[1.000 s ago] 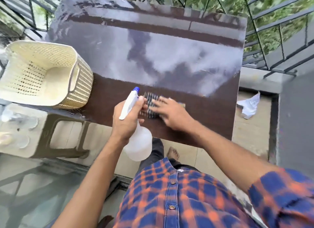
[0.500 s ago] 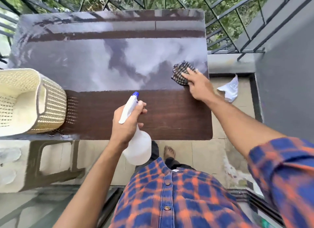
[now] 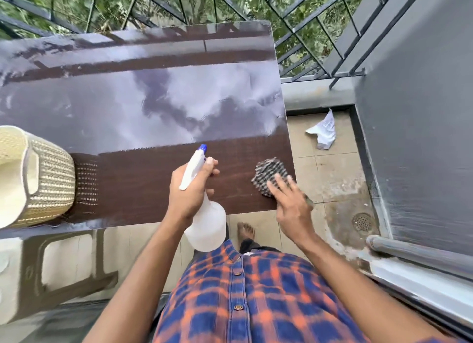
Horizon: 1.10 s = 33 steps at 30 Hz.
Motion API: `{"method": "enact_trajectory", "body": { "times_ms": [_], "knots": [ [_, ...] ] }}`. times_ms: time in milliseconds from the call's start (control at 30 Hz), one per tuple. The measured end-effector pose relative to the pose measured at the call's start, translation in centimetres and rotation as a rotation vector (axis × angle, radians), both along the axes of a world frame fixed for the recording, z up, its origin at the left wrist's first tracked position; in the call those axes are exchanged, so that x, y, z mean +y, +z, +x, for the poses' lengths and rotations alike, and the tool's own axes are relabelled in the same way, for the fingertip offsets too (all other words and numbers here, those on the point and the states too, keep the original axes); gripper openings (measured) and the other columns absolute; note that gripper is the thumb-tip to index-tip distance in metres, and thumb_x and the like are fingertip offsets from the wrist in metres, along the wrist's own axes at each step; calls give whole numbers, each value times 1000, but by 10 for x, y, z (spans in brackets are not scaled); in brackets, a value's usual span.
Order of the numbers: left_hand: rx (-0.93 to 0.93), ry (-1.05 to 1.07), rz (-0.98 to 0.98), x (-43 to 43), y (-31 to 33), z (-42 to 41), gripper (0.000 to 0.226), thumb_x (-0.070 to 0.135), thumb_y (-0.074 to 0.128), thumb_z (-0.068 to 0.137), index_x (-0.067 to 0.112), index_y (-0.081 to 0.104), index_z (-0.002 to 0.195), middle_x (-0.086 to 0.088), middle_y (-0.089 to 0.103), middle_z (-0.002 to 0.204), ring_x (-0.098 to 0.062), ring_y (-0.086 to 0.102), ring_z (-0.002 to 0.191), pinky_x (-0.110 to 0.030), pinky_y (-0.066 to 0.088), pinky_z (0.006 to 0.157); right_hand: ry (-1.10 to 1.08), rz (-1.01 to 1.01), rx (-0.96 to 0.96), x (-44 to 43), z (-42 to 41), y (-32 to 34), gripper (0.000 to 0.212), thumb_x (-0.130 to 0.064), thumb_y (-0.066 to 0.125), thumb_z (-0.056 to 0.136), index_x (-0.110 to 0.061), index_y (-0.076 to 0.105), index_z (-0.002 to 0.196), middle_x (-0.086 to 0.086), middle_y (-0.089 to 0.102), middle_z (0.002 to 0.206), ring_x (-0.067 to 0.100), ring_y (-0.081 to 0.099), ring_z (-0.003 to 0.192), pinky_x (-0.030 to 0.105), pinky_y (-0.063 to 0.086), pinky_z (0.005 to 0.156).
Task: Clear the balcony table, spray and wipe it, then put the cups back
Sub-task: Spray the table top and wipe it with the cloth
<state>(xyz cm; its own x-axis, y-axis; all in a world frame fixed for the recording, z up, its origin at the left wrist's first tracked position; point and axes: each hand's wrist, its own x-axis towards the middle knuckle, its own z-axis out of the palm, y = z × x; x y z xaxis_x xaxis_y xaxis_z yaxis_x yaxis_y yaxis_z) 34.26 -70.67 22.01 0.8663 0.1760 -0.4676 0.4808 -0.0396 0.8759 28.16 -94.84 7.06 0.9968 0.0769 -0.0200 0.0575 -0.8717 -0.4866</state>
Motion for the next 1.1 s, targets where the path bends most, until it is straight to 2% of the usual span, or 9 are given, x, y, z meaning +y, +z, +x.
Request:
{"method": "enact_trajectory", "body": {
  "times_ms": [133, 200, 400, 500, 700, 800, 900, 1000, 1100],
  "knots": [
    [24, 9, 4, 0, -1, 6, 19, 31, 62, 99, 17, 75, 96, 1, 74, 86, -14, 71, 92, -27, 52, 58, 405, -16, 37, 27, 9, -3, 73, 7, 62, 75, -27, 59, 139, -4, 45, 154, 29, 39, 145, 46, 32, 119],
    [31, 2, 5, 2, -1, 12, 19, 30, 61, 99, 18, 75, 94, 2, 73, 84, -12, 70, 90, -27, 52, 58, 469, -26, 44, 27, 21, -5, 68, 4, 63, 76, -29, 62, 136, -4, 46, 154, 27, 40, 144, 44, 33, 119],
    [38, -28, -4, 14, 0, 45, 19, 26, 60, 100, 13, 74, 95, -1, 72, 84, -7, 70, 85, -24, 51, 55, -4, 15, -22, -3, 111, -4, 66, 12, 47, 81, -24, 62, 134, 2, 51, 151, 34, 42, 140, 45, 36, 115],
    [39, -43, -3, 23, -1, 69, 18, 26, 60, 100, 17, 74, 93, -1, 72, 85, -6, 70, 84, -23, 52, 56, -138, -9, 19, -5, 185, 0, 60, 9, 44, 85, -26, 64, 130, -1, 51, 150, 32, 42, 140, 40, 36, 115],
    [41, -32, -45, 41, -2, 125, 17, 26, 61, 100, 17, 73, 93, -2, 70, 84, -7, 69, 84, -25, 49, 55, -202, 63, 74, 54, 283, 16, 57, 2, 47, 85, -28, 66, 130, 0, 51, 150, 27, 41, 142, 33, 28, 119],
    [50, -25, -66, 50, -6, 156, 17, 34, 64, 94, 19, 73, 92, 1, 71, 82, -8, 69, 86, -25, 49, 55, 42, 52, 20, 100, 275, 11, 54, -3, 52, 87, -28, 65, 133, 2, 53, 149, 33, 45, 139, 50, 38, 114],
    [46, -26, -76, 58, -8, 184, 17, 33, 63, 95, 21, 74, 89, 3, 72, 80, -12, 69, 87, -25, 50, 54, 293, -76, -50, 93, 243, 7, 51, -6, 58, 89, -23, 61, 138, 5, 52, 149, 32, 47, 137, 44, 39, 113],
    [58, -65, -98, 65, -7, 210, 18, 33, 63, 97, 21, 73, 88, 1, 70, 80, -12, 68, 84, -25, 50, 57, 91, -99, -82, 56, 230, 3, 57, -6, 52, 90, -26, 55, 143, 2, 48, 153, 31, 42, 141, 47, 33, 116],
    [58, -72, -104, 74, -4, 234, 19, 32, 60, 99, 21, 71, 89, 2, 69, 81, -12, 69, 84, -24, 49, 58, -165, -81, -18, 30, 269, -4, 56, -7, 46, 93, -25, 51, 146, 6, 45, 155, 34, 37, 144, 47, 31, 118]
  ]
}}
